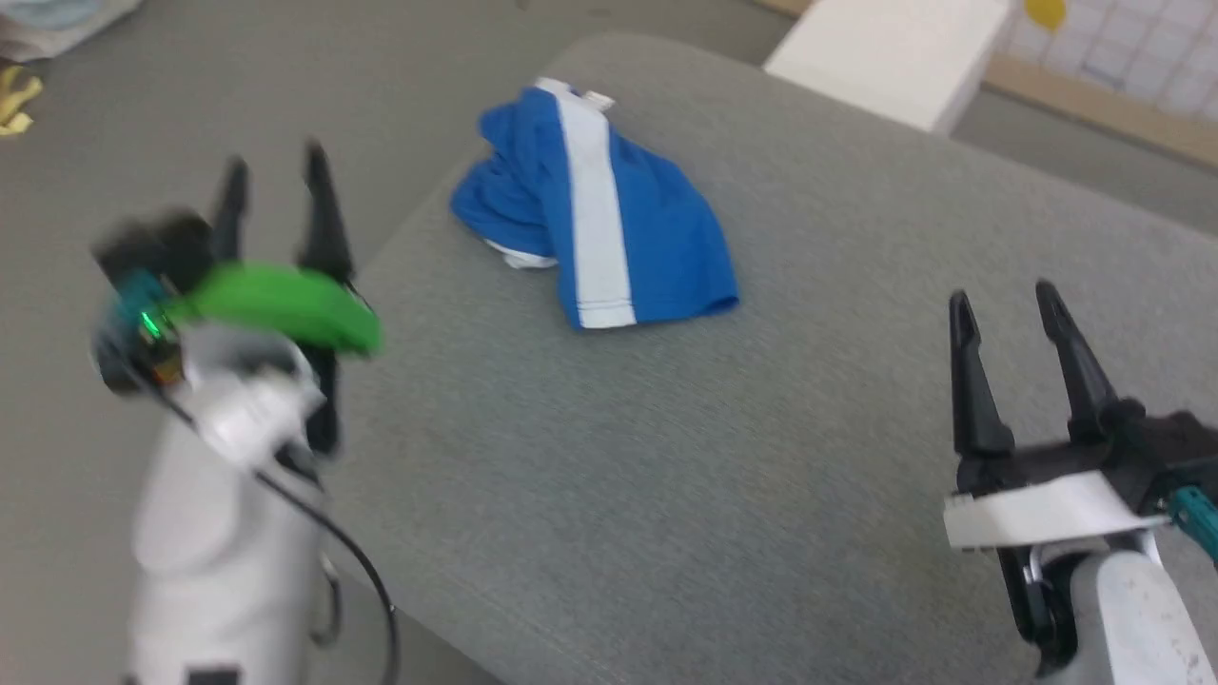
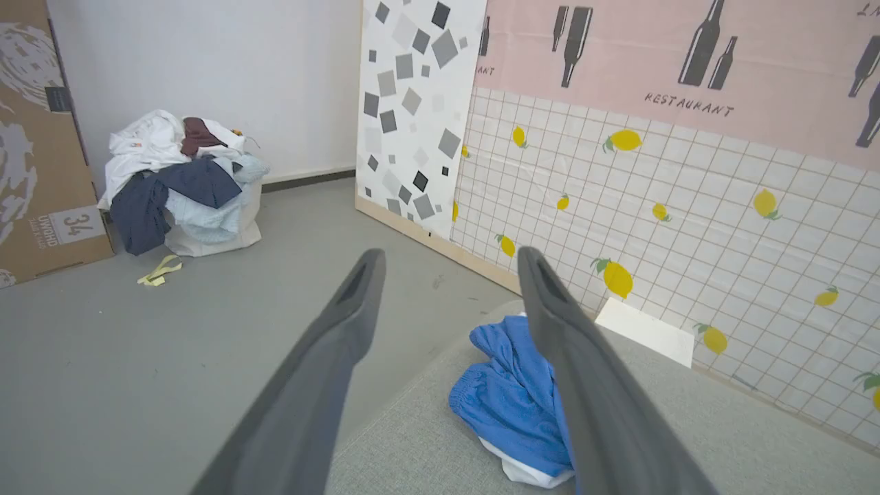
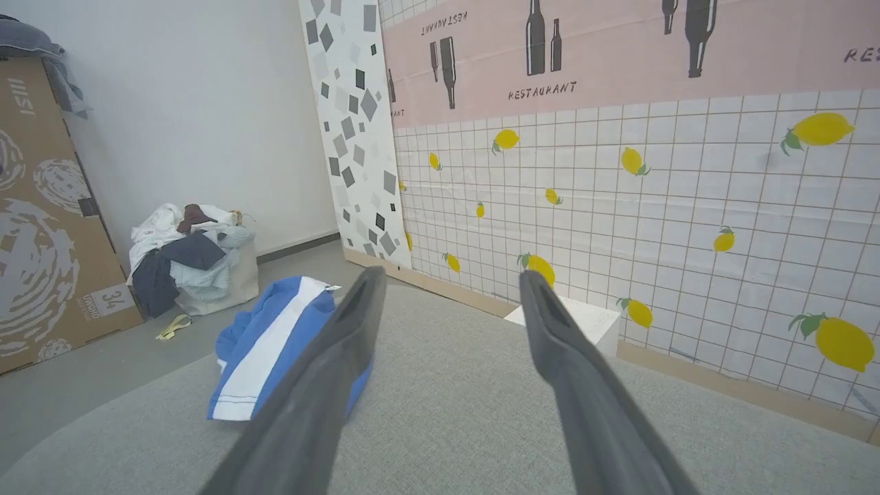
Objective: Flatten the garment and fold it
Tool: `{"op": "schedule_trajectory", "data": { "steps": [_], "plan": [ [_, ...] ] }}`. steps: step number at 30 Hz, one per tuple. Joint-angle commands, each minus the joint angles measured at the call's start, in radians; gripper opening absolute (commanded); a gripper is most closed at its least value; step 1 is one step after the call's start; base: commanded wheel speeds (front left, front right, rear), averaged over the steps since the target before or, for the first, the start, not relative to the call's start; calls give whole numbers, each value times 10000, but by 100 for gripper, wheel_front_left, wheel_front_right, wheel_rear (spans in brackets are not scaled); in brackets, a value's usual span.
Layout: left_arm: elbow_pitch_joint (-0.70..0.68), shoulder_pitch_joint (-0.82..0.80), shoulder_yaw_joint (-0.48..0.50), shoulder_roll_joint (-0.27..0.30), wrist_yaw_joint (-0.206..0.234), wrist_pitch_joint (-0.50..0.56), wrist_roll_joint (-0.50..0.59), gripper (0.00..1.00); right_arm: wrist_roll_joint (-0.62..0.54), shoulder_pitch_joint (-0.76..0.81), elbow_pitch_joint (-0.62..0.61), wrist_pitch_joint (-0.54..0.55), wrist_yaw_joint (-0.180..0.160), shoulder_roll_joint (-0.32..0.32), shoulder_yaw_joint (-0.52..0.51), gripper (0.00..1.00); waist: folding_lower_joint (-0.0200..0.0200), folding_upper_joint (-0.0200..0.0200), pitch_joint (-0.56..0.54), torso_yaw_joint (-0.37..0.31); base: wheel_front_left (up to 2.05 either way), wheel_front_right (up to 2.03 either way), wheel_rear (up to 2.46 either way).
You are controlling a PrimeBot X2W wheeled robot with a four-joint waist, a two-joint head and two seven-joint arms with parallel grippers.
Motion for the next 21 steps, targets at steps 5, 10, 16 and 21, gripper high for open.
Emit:
{"op": "schedule_trajectory", "data": {
  "steps": [5, 10, 16, 21],
  "plan": [
    [1518, -2508, 486, 1205, -211, 1941, -528, 100, -331, -1068, -349, -61, -13, -6, 99, 100, -1, 0, 2879, -2653, 0, 0, 0],
    [2303, -3548, 742, 2045, -382, 3757, -984, 100, -367, -1583, -565, -61, -13, -6, 191, 100, -1, 0, 3806, -3746, 0, 0, 0],
    [2640, -3919, 1113, 2723, -239, 6264, -1688, 100, -135, -1815, -775, -61, -13, -6, 168, 100, -1, 0, 4437, -4658, 0, 0, 0],
    [2572, -3644, 1471, 3082, 746, 8312, -2025, 100, 26, -1803, -841, -61, -13, -6, 179, 100, -1, 0, 4676, -5119, 0, 0, 0]
  ]
}}
